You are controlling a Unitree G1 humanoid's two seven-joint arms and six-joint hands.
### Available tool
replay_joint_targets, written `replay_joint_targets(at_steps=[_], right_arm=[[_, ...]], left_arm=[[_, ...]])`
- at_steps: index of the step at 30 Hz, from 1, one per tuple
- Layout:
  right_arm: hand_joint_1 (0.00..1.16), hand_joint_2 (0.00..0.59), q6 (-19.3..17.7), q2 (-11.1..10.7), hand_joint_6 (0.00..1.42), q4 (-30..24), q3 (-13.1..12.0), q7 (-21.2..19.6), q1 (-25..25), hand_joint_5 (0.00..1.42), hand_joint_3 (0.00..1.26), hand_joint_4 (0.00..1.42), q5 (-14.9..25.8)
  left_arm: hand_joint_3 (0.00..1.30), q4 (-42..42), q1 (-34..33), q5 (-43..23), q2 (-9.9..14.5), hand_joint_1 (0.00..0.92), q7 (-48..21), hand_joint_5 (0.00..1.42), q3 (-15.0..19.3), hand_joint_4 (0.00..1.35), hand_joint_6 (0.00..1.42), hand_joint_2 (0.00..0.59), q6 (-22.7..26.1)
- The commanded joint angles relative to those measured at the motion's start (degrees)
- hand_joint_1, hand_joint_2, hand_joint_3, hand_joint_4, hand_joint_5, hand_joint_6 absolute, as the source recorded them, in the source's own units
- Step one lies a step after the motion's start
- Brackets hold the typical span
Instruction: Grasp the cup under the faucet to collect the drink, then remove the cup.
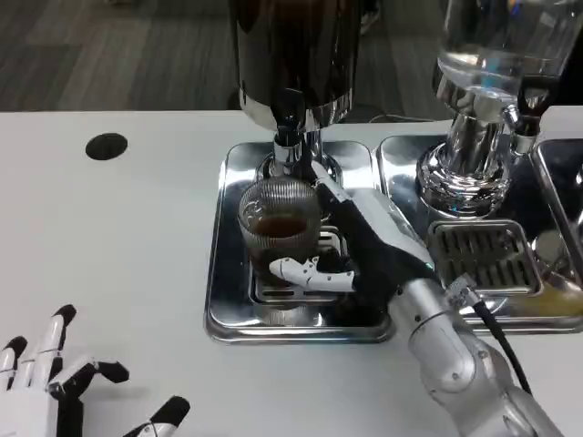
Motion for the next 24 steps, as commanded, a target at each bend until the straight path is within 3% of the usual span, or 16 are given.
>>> replay_joint_targets(at_steps=[1,15,24], right_arm=[[0.65,0.173,-1.89,0.31,0.21,1.37,-0.18,-1.00,-1.12,0.08,0.00,0.09,0.81],[0.70,0.185,-3.45,0.79,0.34,2.00,-0.06,-4.13,-0.24,0.24,0.25,0.32,0.90],[0.73,0.192,-3.38,1.10,0.39,3.54,0.98,-6.99,-0.21,0.29,0.31,0.38,-0.66]], left_arm=[[0.62,0.41,0.43,-0.22,0.18,0.000,0.92,0.18,0.38,0.02,0.08,0.114,-0.75],[0.63,0.59,0.37,-0.62,0.05,0.000,0.60,0.18,0.87,0.03,0.08,0.115,-0.97],[0.63,0.79,0.44,-1.24,0.12,0.000,0.52,0.18,1.23,0.03,0.08,0.116,-1.20]])
